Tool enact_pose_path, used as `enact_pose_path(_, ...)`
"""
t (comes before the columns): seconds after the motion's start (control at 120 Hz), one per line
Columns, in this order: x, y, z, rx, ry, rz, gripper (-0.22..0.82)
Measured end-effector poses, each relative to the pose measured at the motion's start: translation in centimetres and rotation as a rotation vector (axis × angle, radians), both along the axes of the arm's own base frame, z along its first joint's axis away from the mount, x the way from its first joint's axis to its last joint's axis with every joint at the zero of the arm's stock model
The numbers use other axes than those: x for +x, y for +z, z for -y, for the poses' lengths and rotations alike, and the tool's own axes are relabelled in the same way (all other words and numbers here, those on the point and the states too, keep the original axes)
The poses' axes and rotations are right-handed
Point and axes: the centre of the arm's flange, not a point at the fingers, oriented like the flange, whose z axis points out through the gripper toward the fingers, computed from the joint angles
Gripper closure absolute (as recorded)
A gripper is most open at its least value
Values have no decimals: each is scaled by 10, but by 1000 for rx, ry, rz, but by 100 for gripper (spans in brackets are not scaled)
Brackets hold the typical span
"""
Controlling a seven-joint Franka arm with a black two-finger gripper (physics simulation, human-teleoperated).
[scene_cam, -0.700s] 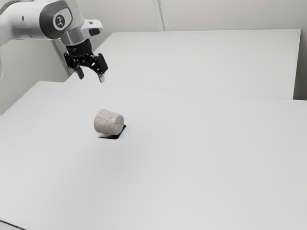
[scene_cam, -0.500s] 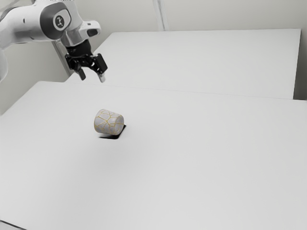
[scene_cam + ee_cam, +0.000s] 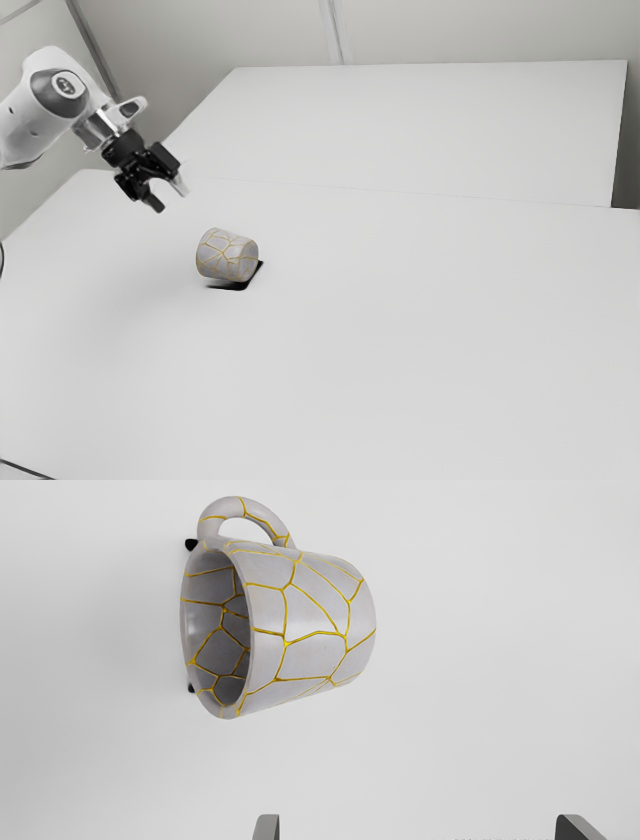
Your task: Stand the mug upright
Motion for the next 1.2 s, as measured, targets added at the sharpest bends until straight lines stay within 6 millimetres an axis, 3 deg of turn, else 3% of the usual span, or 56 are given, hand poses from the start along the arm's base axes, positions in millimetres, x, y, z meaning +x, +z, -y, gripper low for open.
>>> enact_pose_path(0.142,0,-39,-21,-95,-13,6,0)
enact_pose_path(0.258,-3,-76,-14,-186,-24,8,0)
enact_pose_path(0.375,-5,-97,-17,-240,-20,38,0)
enact_pose_path(0.667,-7,-126,-33,-275,-44,91,0)
enact_pose_path(1.067,7,-152,-22,-320,-65,159,0)
enact_pose_path(1.2,11,-154,-10,-327,-79,172,0)
